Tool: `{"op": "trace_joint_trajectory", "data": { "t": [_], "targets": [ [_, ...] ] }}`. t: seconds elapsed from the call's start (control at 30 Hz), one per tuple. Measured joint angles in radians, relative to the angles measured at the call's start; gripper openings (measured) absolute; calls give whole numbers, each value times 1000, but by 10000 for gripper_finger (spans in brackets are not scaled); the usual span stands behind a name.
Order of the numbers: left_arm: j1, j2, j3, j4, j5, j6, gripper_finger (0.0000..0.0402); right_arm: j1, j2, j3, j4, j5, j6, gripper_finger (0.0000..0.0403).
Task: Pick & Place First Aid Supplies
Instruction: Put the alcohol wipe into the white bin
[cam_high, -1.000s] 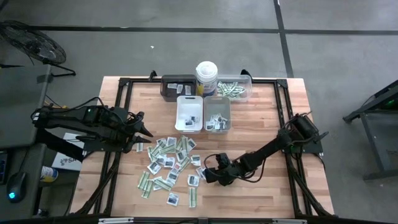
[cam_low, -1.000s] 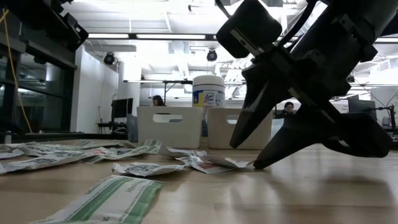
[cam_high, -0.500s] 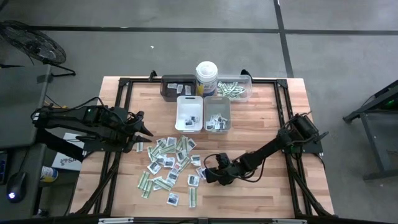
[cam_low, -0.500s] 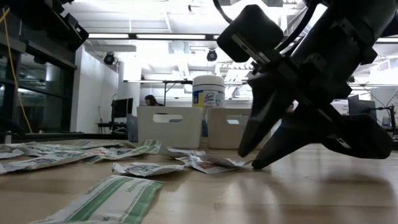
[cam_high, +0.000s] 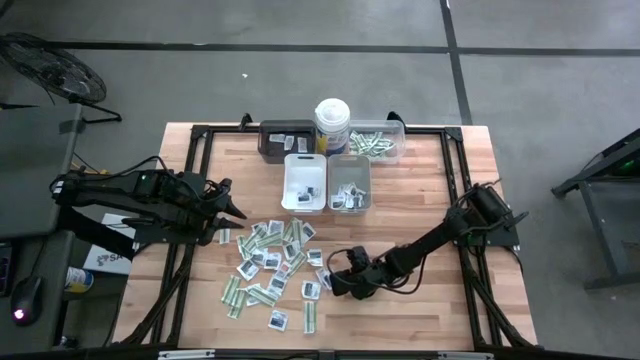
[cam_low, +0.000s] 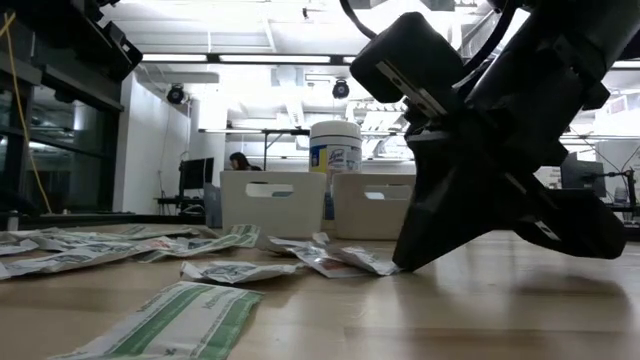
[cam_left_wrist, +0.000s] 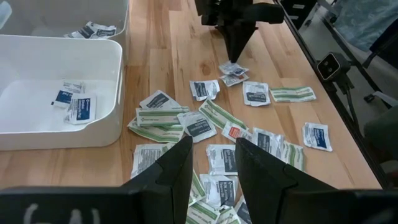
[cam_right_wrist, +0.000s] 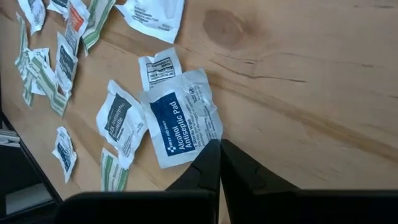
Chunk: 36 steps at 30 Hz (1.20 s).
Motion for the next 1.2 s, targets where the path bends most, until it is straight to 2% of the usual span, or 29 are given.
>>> {"op": "trace_joint_trajectory", "data": {
  "t": [0.23, 0.53, 0.77, 0.97, 1.2],
  "targets": [
    [0, 0, 0, 11, -1, -7, 119, -3, -56, 9, -11, 100, -83, 1],
    [0, 9, 0, 53, -50, -29, 119, -43, -158, 10, -24, 262, -302, 0],
    [0, 46, 0, 166, -138, -73, 119, -146, -214, 10, -12, 210, -528, 0],
    [0, 153, 0, 339, -258, -79, 119, -207, -255, 10, 36, 206, -749, 0],
    [0, 345, 0, 551, -265, -73, 119, -236, -301, 11, 106, 274, -1006, 0]
  ]
}}
